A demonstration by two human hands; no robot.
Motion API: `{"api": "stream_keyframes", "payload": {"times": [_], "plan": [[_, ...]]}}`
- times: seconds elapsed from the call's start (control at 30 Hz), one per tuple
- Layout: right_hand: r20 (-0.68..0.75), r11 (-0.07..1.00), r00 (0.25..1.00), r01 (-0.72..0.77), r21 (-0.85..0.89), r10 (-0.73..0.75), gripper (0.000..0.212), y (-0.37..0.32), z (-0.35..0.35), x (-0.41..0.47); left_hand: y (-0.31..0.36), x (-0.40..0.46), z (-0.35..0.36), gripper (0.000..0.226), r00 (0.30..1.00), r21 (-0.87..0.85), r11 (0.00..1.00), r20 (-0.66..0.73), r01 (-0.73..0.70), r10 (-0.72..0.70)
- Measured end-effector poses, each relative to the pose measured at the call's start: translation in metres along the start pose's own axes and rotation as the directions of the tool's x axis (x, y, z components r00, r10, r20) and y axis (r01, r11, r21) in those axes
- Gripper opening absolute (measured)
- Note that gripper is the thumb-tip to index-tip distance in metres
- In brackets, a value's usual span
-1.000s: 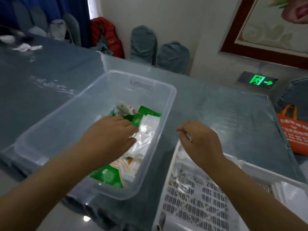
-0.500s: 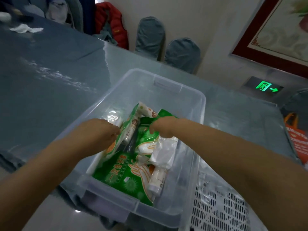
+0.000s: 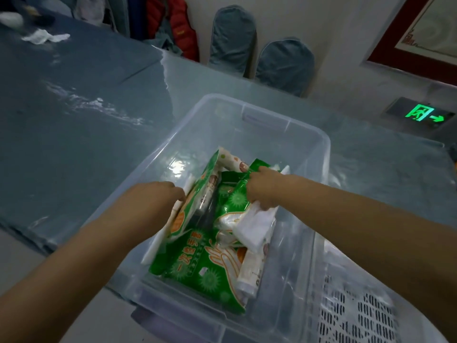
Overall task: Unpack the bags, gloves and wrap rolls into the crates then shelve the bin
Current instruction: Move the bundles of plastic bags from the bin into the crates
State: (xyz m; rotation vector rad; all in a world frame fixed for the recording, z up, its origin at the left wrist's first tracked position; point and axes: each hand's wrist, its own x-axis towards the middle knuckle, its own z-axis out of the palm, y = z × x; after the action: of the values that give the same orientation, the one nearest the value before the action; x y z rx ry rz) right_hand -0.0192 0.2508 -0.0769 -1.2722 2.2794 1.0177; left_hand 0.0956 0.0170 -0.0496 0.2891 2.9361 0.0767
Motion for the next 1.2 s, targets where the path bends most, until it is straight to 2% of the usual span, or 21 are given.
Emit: {"api": "stream_keyframes", "payload": {"times": [0.07,0.1,0.13,0.2,0.3,0.37,0.43,0.53,0.6,0.7,0.77,0.83,0.9,0.97,1.03,1.13,1.2], "plan": [[-0.196,0.990,0.978,-0.049,0.129,0.074,0.020,0.011,-0.013,-0.013,0.002,0.001,-0.002,0.043,0.999,-0.020,1.000,-0.031,-0.012,0.012],[-0.301,0.966,0.942,-0.071,0.250,0.147,0.020,0.016,-0.018,-0.020,0.003,0.001,-0.003,0.041,0.999,-0.031,1.000,-0.032,0.001,-0.002],[-0.388,0.912,0.888,-0.079,0.402,0.248,0.019,0.021,-0.021,-0.028,0.004,0.002,-0.004,0.038,1.000,-0.027,1.000,-0.017,0.013,-0.014],[-0.493,0.751,0.732,-0.039,0.659,0.471,0.016,0.028,-0.020,-0.045,0.006,0.008,-0.006,0.034,0.997,0.034,0.999,0.075,0.029,-0.031],[-0.467,0.497,0.466,0.064,0.865,0.752,0.032,0.029,-0.012,-0.062,0.012,0.028,-0.009,0.029,0.965,0.125,0.990,0.242,0.069,-0.098],[-0.359,0.337,0.369,0.124,0.933,0.858,0.039,0.025,-0.008,-0.066,0.022,0.042,-0.005,0.018,0.944,0.174,0.980,0.298,0.093,-0.143],[-0.277,0.241,0.354,0.145,0.960,0.893,0.037,0.022,-0.003,-0.066,0.033,0.052,0.002,0.015,0.926,0.227,0.969,0.336,0.101,-0.175],[-0.251,0.205,0.345,0.165,0.965,0.904,0.032,0.022,0.001,-0.066,0.043,0.059,0.015,0.005,0.891,0.237,0.958,0.383,0.161,-0.245],[-0.261,0.215,0.343,0.167,0.962,0.902,0.032,0.023,0.001,-0.065,0.045,0.062,0.022,0.019,0.873,0.170,0.951,0.380,0.259,-0.306],[-0.306,0.282,0.360,0.117,0.952,0.882,0.040,0.022,0.001,-0.063,0.048,0.065,0.032,0.018,0.826,-0.069,0.869,0.355,0.490,-0.438],[-0.325,0.315,0.371,0.088,0.945,0.870,0.041,0.021,0.001,-0.061,0.045,0.067,0.036,0.021,0.837,-0.159,0.841,0.301,0.516,-0.457],[-0.315,0.305,0.360,0.085,0.949,0.879,0.041,0.022,0.002,-0.061,0.044,0.064,0.034,0.023,0.863,-0.195,0.851,0.256,0.487,-0.435],[-0.288,0.271,0.333,0.096,0.958,0.898,0.041,0.023,0.004,-0.061,0.043,0.063,0.028,0.016,0.910,-0.205,0.890,0.183,0.406,-0.373],[-0.271,0.250,0.321,0.106,0.962,0.907,0.040,0.023,0.005,-0.060,0.042,0.065,0.019,0.013,0.959,-0.180,0.942,0.035,0.284,-0.282],[-0.272,0.249,0.318,0.112,0.962,0.908,0.040,0.022,0.005,-0.060,0.040,0.067,0.005,0.010,0.964,-0.238,0.945,-0.093,0.223,-0.251],[-0.254,0.221,0.326,0.136,0.966,0.910,0.034,0.022,0.001,-0.063,0.040,0.065,-0.021,0.021,0.940,-0.423,0.889,-0.199,0.174,-0.278],[-0.184,0.098,0.348,0.250,0.963,0.920,0.024,0.021,-0.003,-0.068,0.042,0.057,-0.036,0.010,0.926,-0.598,0.790,-0.208,0.135,-0.315]]}}
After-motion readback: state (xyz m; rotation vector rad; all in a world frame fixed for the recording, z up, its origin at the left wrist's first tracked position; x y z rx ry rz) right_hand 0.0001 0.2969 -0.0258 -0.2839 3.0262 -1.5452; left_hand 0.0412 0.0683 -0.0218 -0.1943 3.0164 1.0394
